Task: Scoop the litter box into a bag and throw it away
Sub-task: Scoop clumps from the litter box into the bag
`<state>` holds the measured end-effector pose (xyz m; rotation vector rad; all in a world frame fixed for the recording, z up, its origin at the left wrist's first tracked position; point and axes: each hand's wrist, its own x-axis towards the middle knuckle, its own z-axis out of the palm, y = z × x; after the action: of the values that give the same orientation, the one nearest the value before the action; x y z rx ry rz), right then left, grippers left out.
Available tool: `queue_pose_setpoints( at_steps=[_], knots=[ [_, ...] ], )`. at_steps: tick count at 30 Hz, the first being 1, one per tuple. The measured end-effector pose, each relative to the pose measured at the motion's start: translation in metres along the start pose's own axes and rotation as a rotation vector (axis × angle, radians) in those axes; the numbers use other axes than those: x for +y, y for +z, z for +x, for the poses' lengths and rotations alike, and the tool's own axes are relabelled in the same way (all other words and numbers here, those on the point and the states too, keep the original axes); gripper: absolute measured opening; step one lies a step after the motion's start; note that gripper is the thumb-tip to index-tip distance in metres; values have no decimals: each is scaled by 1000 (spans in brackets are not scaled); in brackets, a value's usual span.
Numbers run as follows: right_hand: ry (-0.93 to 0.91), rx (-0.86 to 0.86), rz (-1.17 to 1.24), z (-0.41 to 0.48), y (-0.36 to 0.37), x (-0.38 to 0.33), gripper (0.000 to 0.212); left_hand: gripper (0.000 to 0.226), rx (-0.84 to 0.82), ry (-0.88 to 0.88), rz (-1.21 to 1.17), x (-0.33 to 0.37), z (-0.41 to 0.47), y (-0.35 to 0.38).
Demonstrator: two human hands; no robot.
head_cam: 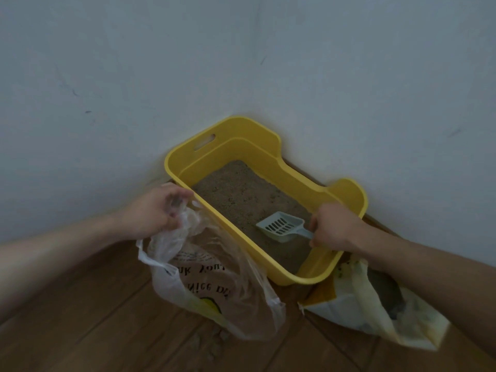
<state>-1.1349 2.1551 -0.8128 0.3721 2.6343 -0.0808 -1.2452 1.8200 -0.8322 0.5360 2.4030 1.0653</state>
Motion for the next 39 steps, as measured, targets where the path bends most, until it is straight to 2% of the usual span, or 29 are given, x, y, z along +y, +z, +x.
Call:
queue_pose_setpoints(
  at_steps=[10,16,23,27,32,39],
  knots=[
    [9,-13,-144,-7,-14,-8,11,62,24,18,70,1,1,-2],
    [16,-7,-124,-9,-14,-3,30,62,31,10,77,1,3,0],
    [3,-24,-71,-2,-4,-2,27,63,30,5,76,0,2,1],
    [-7,-45,-53,3,8,-3,11,63,27,3,71,0,2,1],
    [-23,-53,-16,9,18,1,23,64,29,10,43,-5,3,0],
    [-33,-51,-6,23,29,4,21,62,48,21,9,-7,4,3]
  ],
)
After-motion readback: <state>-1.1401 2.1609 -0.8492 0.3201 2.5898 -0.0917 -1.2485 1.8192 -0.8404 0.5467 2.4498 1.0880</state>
